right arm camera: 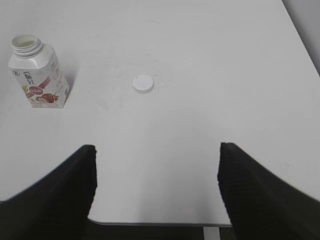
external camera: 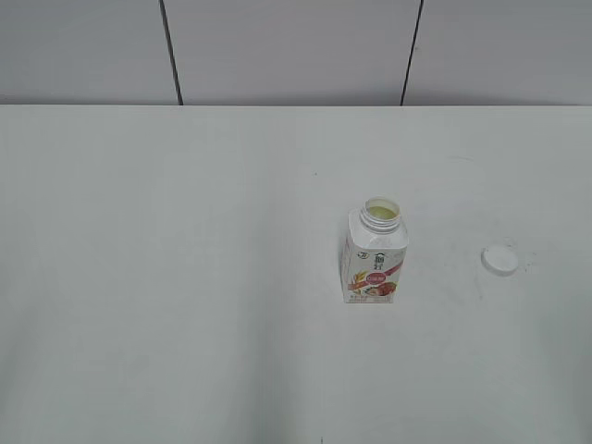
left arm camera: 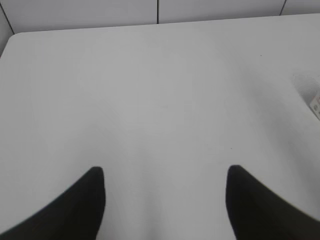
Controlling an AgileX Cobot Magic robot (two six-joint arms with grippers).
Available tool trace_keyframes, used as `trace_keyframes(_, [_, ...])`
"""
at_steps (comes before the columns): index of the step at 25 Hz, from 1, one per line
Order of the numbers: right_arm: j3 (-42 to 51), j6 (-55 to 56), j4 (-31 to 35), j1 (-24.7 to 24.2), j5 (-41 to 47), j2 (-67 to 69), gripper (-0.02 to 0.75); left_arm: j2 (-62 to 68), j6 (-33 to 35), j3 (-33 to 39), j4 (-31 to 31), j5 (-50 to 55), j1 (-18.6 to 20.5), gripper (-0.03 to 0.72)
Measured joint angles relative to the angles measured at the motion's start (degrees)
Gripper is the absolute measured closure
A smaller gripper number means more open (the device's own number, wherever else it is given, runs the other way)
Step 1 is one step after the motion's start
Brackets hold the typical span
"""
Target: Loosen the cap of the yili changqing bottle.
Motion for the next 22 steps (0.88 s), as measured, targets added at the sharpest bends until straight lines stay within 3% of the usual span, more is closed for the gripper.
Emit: trace_keyframes(22, [0.2, 3.2, -1.0, 0.0, -0.2, 0.0, 0.144, 0.0, 0.0, 0.0, -1.3, 0.0, 0.0, 0.219])
